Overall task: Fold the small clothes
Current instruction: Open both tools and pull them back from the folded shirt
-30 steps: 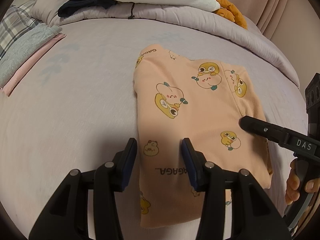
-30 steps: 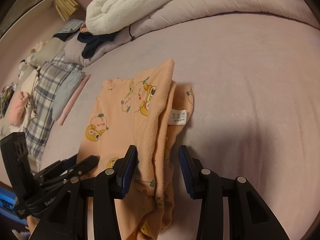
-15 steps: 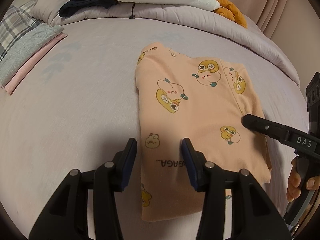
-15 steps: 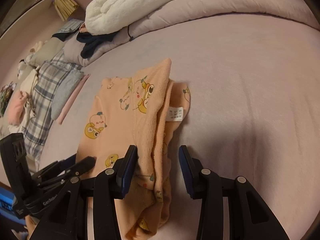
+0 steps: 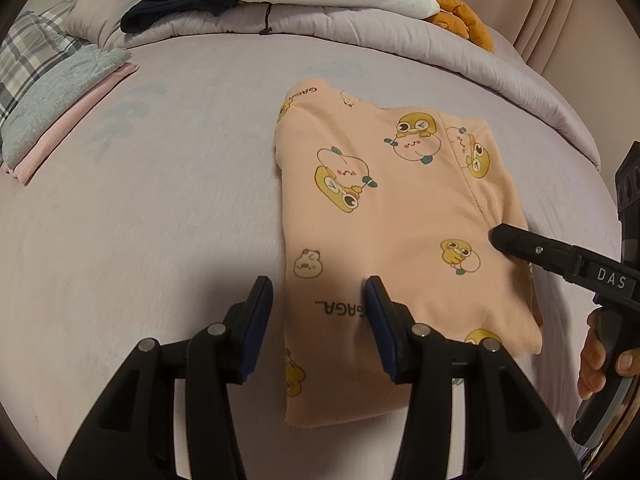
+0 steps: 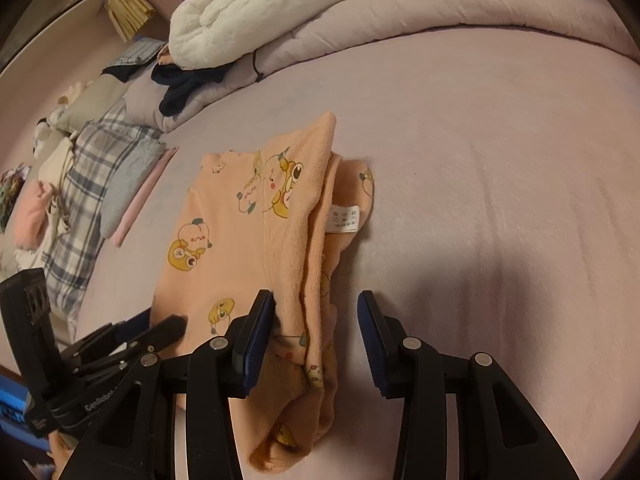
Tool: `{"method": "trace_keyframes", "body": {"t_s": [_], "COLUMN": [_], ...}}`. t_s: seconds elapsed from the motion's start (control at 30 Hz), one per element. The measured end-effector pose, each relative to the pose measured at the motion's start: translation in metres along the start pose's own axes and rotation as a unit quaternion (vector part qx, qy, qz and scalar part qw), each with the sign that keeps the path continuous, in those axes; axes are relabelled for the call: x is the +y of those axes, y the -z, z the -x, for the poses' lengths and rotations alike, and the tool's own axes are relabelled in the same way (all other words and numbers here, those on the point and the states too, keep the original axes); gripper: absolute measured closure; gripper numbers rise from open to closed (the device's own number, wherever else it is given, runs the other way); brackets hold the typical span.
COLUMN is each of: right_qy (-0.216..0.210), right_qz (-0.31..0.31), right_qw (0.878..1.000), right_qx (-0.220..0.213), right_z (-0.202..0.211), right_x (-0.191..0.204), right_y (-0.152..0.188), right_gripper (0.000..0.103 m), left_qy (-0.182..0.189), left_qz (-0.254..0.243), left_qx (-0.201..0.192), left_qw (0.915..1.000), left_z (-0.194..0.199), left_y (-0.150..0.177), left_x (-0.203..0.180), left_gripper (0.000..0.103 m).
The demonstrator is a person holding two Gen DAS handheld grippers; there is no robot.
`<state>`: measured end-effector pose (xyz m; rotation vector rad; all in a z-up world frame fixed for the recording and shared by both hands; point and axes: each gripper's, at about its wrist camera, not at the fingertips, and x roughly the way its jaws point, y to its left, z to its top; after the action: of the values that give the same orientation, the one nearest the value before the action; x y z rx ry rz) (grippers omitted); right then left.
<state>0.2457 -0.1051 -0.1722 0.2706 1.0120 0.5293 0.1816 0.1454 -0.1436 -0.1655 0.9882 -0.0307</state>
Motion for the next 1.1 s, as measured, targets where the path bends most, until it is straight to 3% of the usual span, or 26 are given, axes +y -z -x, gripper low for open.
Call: {"method": "trace_keyframes", "body": {"t_s": [0.63,0.83,1.07,1.1], "right_qy": [0.011,0.031,0.051,0.052], "right_qz": [0.003,0.025,0.045,0.048], "right_qw": [1.0,0.999,0.997,0.997], "right_qx": [-0.006,-0.016,-0.025,-0.026], "right_z": [0.01,0.024,0.04,0.042], "right_x": [0.002,0.006,0.017,0.019], "right_y": [0.008,0.017,0.03,0.032], "right_gripper": [0.061,0.054,0.048,0.048], "left_qy": [-0.003,-0.004,0.0,0.0], "left_qz": [0.009,0.017,0.019,0.018], "left_qx": [0.003,0.0,-0.012,-0.014], "left_qw": [1.0,0.9998,0.9997,0.9997], "left_z": [0.014,0.023,0.039,0.042], "left_y": [0.012,0.019,0.025,0.026], "left_x": [-0.001,0.0,-0.004,-0.006], "left_gripper": [0.05,0.04,0.038,0.032]}}
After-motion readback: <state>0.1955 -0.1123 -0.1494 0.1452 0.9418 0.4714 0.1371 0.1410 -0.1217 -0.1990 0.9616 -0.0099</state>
